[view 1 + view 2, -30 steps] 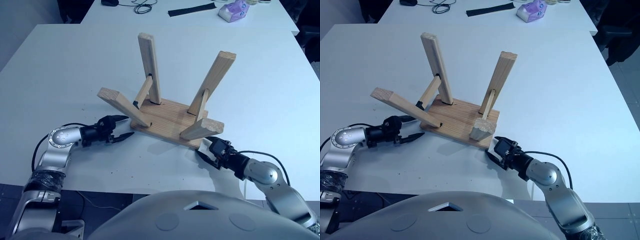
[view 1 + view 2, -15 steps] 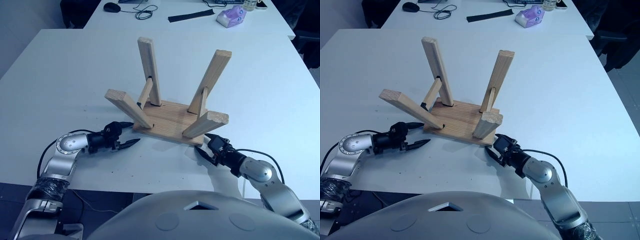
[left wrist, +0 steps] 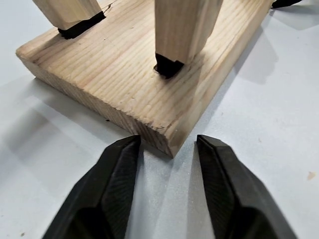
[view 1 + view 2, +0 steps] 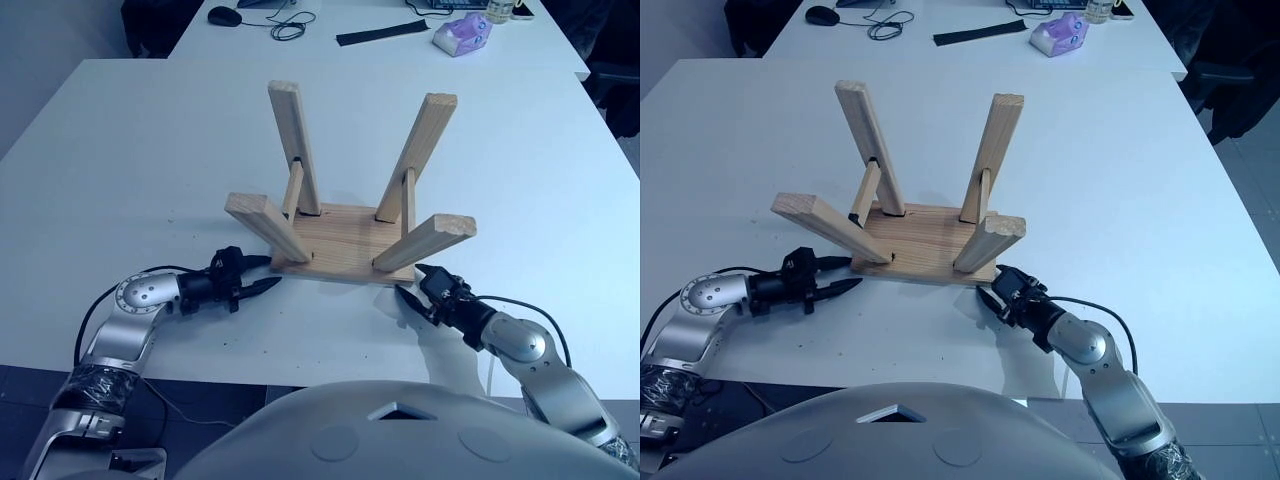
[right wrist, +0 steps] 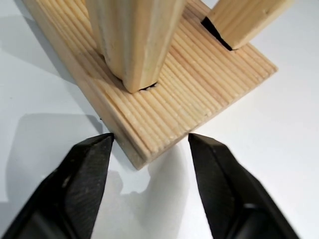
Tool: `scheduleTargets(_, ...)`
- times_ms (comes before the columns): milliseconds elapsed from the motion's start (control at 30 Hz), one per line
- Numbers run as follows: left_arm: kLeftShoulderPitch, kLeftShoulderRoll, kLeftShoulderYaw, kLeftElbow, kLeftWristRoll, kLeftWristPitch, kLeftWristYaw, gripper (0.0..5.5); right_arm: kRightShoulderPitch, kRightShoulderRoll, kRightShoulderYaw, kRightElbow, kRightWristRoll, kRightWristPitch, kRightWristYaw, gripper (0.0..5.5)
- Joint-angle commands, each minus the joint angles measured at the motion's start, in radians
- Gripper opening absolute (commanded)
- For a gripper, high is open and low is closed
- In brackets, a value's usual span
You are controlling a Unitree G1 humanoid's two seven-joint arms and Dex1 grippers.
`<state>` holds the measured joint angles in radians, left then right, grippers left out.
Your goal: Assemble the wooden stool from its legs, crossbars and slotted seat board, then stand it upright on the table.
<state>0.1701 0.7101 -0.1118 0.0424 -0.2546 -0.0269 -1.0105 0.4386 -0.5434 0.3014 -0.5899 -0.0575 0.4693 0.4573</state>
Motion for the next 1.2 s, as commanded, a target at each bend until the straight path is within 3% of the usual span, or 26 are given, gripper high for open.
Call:
scheduleTargets(33,0.040,-0.022,-0.053,-0.111,0.012,0.041,-0.002,1.83,-0.001,-0.001,0.013,-0.010,0.006,0.003,0.017,2.51)
scheduleTargets(333,0.208,0.094,0.082,-0.457,-0.123,0.188,-0.023,1.83,0.174,-0.136,-0.045,-0.259,0.108,0.058,0.122,2.33)
scheduleTargets(533,0.341,0.149,0.227,-0.660,-0.262,0.310,-0.020,1.83,0.331,-0.241,-0.274,-0.444,0.262,0.097,0.236,2.33)
scheduleTargets(800,0.508,0.167,0.372,-0.865,-0.425,0.445,-0.016,1.83,0.391,-0.391,-0.632,-0.457,0.675,-0.002,0.308,2.33)
scheduleTargets(1033,0.426,0.234,0.563,-0.905,-0.688,0.591,0.000,1.83,0.488,-0.556,-0.792,-0.457,0.873,-0.095,0.295,2.33)
scheduleTargets(1200,0.399,0.268,0.582,-0.911,-0.735,0.644,-0.026,1.83,0.456,-0.579,-0.794,-0.457,0.902,-0.062,0.216,2.33)
